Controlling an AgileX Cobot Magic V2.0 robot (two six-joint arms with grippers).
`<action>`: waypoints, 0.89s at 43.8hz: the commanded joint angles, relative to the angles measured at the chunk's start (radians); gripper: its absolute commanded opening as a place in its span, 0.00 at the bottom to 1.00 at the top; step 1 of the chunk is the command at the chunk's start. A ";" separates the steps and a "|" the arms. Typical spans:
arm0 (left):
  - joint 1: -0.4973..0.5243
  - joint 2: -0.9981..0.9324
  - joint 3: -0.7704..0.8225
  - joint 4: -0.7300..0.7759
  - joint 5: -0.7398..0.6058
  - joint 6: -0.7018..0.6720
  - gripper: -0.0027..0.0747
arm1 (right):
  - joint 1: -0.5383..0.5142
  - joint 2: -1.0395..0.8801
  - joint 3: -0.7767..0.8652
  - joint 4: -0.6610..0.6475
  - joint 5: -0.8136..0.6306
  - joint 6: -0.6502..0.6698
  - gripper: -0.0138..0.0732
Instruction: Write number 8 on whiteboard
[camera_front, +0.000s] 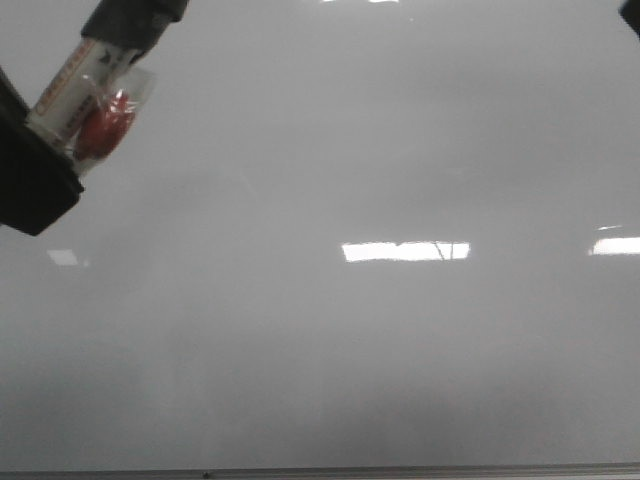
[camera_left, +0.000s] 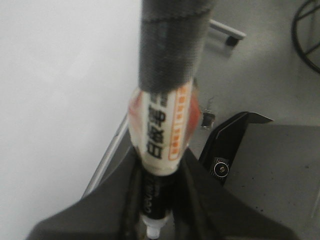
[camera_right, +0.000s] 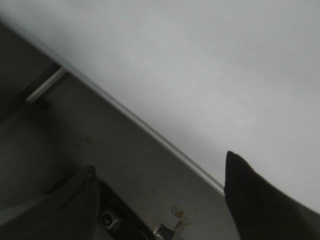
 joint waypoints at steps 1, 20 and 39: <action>-0.089 -0.034 -0.033 -0.038 -0.028 0.026 0.01 | 0.063 0.056 -0.101 0.151 0.050 -0.155 0.78; -0.207 -0.038 -0.033 -0.044 -0.057 0.026 0.01 | 0.341 0.303 -0.256 0.306 0.015 -0.413 0.78; -0.207 -0.038 -0.033 -0.044 -0.076 0.026 0.01 | 0.398 0.404 -0.287 0.304 -0.035 -0.421 0.60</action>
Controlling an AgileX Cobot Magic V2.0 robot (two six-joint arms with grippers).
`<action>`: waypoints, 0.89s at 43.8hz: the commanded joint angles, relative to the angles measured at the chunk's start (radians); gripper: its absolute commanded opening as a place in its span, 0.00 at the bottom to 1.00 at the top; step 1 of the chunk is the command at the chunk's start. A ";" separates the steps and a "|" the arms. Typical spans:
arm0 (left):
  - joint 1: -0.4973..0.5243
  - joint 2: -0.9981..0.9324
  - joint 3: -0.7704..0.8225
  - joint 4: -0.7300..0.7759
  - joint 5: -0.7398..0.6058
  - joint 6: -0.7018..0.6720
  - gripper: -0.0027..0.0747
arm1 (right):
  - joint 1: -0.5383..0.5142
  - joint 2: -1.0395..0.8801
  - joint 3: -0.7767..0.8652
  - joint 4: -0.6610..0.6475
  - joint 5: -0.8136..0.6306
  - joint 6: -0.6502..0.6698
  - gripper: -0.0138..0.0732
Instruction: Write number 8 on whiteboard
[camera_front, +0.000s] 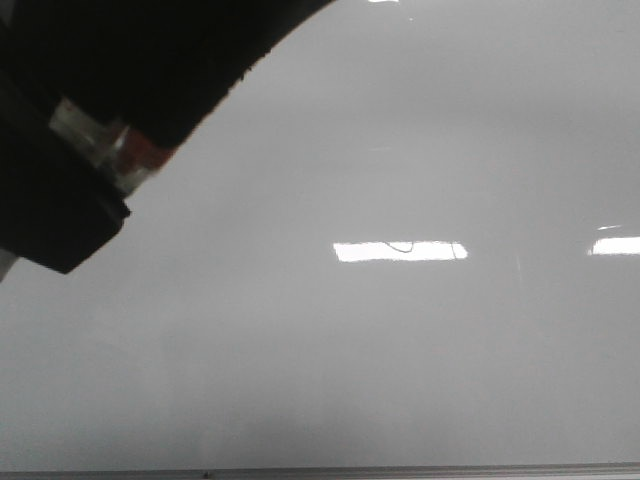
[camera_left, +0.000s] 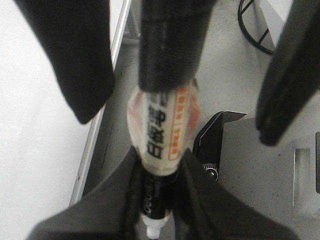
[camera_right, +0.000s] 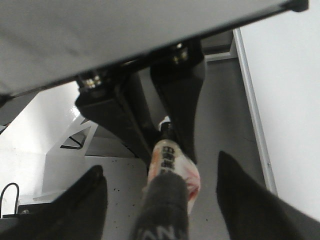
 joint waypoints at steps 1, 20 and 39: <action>-0.008 -0.019 -0.033 -0.036 -0.050 -0.001 0.01 | 0.001 -0.024 -0.038 0.039 -0.053 -0.018 0.55; -0.008 -0.021 -0.033 -0.060 -0.093 -0.004 0.71 | -0.006 -0.024 -0.038 -0.002 -0.087 -0.030 0.08; -0.004 -0.196 0.019 -0.078 -0.205 -0.059 0.11 | -0.375 -0.074 0.090 -0.001 -0.182 0.017 0.08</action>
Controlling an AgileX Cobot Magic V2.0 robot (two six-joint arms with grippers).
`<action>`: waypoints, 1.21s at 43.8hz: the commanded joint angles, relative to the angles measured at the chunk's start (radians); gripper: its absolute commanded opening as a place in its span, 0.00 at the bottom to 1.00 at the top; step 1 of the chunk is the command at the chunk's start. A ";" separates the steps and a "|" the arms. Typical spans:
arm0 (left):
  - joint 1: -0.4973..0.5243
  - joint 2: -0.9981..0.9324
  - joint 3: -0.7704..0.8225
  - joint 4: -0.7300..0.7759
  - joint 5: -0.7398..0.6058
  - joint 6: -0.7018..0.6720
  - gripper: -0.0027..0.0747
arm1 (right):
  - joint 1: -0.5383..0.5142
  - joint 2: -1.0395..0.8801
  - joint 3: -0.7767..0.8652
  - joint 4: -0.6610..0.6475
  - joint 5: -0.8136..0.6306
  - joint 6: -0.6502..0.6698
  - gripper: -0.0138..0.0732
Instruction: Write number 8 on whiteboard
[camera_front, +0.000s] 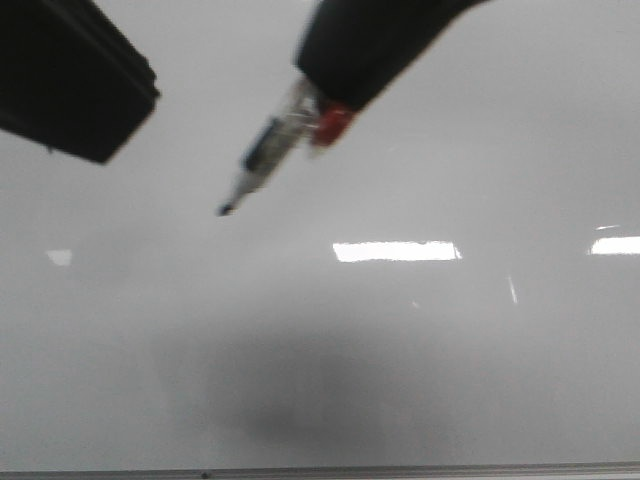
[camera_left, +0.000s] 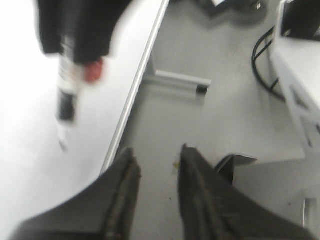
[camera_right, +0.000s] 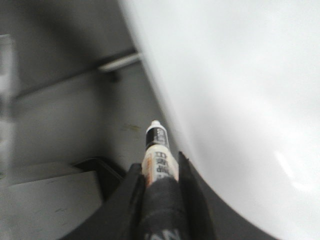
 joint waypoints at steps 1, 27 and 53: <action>-0.005 -0.119 0.015 -0.034 -0.114 -0.015 0.10 | -0.093 -0.064 0.027 0.053 -0.077 0.003 0.08; -0.005 -0.525 0.309 -0.143 -0.253 -0.071 0.01 | -0.230 0.036 -0.074 0.236 -0.072 -0.001 0.08; -0.005 -0.525 0.309 -0.143 -0.250 -0.071 0.01 | -0.142 0.447 -0.513 0.250 -0.110 -0.001 0.08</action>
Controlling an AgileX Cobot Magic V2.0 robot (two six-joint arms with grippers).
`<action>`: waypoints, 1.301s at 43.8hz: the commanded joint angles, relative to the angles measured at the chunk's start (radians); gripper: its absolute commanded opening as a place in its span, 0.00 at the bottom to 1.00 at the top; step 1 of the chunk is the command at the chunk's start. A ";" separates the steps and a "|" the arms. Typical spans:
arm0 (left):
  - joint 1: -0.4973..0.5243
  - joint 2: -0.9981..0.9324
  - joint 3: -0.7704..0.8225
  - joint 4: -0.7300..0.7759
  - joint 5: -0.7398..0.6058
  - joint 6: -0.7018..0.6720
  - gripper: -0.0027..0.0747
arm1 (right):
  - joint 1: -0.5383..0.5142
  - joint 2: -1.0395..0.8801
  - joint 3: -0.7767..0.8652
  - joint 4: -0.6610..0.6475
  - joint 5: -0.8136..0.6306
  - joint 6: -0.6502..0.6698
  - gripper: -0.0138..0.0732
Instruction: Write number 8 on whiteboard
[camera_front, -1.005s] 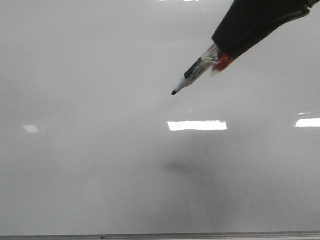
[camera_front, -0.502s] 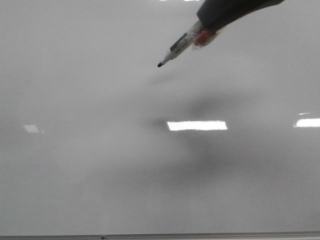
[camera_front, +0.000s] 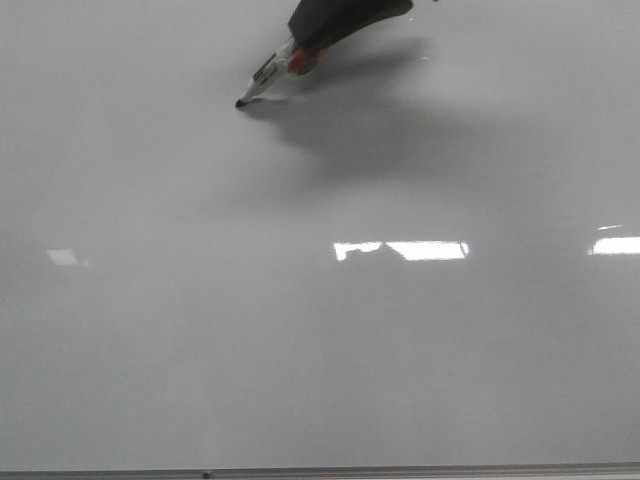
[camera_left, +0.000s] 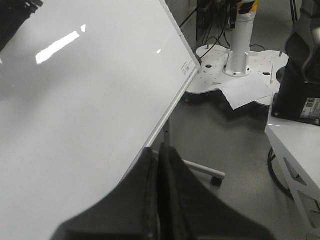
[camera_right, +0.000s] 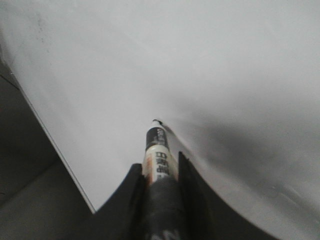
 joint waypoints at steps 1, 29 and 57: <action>-0.005 0.004 -0.028 -0.033 -0.066 -0.010 0.01 | 0.020 -0.008 -0.050 0.037 -0.048 -0.002 0.08; -0.005 0.004 -0.028 -0.033 -0.066 -0.010 0.01 | -0.083 -0.074 0.117 -0.063 -0.009 0.002 0.09; -0.005 0.004 -0.028 -0.033 -0.066 -0.010 0.01 | 0.117 0.021 0.132 0.029 -0.164 -0.009 0.09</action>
